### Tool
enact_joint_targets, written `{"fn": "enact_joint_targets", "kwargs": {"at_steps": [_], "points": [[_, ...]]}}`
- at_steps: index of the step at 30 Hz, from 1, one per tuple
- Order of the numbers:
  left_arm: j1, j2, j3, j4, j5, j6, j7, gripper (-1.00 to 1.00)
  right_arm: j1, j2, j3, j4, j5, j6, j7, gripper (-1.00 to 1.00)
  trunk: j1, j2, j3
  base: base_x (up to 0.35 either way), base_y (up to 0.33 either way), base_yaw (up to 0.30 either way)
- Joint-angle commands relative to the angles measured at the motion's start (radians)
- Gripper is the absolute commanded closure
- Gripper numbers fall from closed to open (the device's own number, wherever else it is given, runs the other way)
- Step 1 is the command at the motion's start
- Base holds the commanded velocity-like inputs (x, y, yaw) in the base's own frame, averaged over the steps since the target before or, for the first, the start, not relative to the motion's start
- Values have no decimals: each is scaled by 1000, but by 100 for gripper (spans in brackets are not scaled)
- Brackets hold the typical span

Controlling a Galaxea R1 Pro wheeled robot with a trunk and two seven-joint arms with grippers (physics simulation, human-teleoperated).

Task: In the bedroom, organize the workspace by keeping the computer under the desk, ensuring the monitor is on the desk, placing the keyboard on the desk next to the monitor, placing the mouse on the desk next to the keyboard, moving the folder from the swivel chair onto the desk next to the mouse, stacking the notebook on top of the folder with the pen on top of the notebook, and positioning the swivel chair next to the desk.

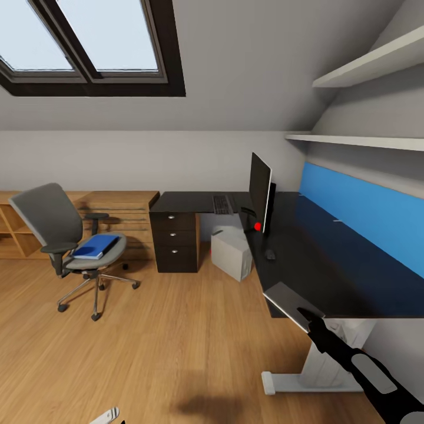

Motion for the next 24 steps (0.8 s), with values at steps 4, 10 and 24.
{"fn": "enact_joint_targets", "kwargs": {"at_steps": [4,10,24], "points": [[0,0,-2,0,10,-3,1,-100,-1,-1,5,1,-8,1,2,-100,0,-1,-1,15,0,0],[0,0,-2,0,10,-3,1,-100,-1,-1,5,1,-8,1,2,-100,0,-1,-1,5,0,0],[0,0,-2,0,10,-3,2,-100,-1,-1,6,1,-9,2,1,100,0,-1,-1,0,0,0]]}}
